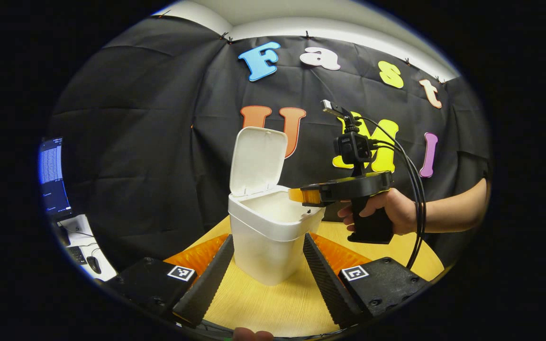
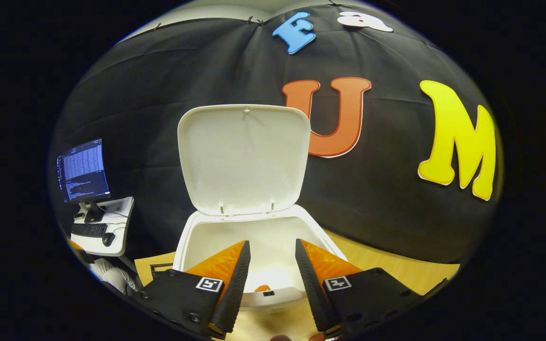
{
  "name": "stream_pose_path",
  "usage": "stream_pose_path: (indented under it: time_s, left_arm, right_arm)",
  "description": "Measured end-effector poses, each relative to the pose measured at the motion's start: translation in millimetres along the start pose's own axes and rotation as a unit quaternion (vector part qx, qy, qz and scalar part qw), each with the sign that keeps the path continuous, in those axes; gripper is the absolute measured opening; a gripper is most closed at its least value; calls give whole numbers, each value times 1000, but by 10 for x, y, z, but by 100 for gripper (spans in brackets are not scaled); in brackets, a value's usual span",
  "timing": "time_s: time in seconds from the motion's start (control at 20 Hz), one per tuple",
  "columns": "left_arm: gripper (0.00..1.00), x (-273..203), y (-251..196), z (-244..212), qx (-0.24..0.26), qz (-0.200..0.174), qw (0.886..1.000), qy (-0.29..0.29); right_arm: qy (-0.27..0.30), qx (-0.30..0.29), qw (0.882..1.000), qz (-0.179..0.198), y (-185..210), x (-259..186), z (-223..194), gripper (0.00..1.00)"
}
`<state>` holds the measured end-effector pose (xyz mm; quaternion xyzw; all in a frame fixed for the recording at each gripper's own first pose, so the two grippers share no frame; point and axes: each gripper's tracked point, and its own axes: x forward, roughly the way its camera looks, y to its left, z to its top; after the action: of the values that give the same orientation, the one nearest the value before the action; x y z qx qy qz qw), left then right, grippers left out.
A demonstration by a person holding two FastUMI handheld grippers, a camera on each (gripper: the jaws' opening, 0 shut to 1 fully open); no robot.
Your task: Press the lid of the desktop garbage bin to open it, pick up the crumpled paper on the desktop and throw it into the bin, then pick up the pop can on the desktop and drop it into the bin, and finally close the garbage bin lid.
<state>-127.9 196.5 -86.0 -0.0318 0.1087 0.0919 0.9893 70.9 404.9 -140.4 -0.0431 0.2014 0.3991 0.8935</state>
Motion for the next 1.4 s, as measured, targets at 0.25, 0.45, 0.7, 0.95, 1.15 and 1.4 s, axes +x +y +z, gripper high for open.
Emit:
stream_pose_path:
  time_s: [0.25, 0.45, 0.7, 0.95, 1.15, 1.4]
  left_arm:
    - [96, 89, -141, -18, 6, -24, 1000, -6]
    - [96, 148, -351, -80, 2, -62, 998, -9]
    - [96, 230, -737, -209, 22, -115, 993, -5]
    - [96, 228, -1246, -422, 43, -176, 984, 0]
    - [96, 265, -1679, -668, 72, -211, 975, 0]
    - [96, 453, -2045, -1181, 94, -237, 967, 28]
  right_arm:
    - [-31, 14, 999, -29, -159, -438, 126, 82]
    - [-69, 35, 995, -67, -418, -940, 275, 87]
    - [-109, 28, 984, -136, -819, -1670, 236, 90]
    - [-129, 62, 971, -193, -1130, -2382, -4, 90]
    - [-139, 68, 954, -257, -1501, -3005, -178, 90]
    - [-117, 61, 938, -321, -1836, -3615, -609, 92]
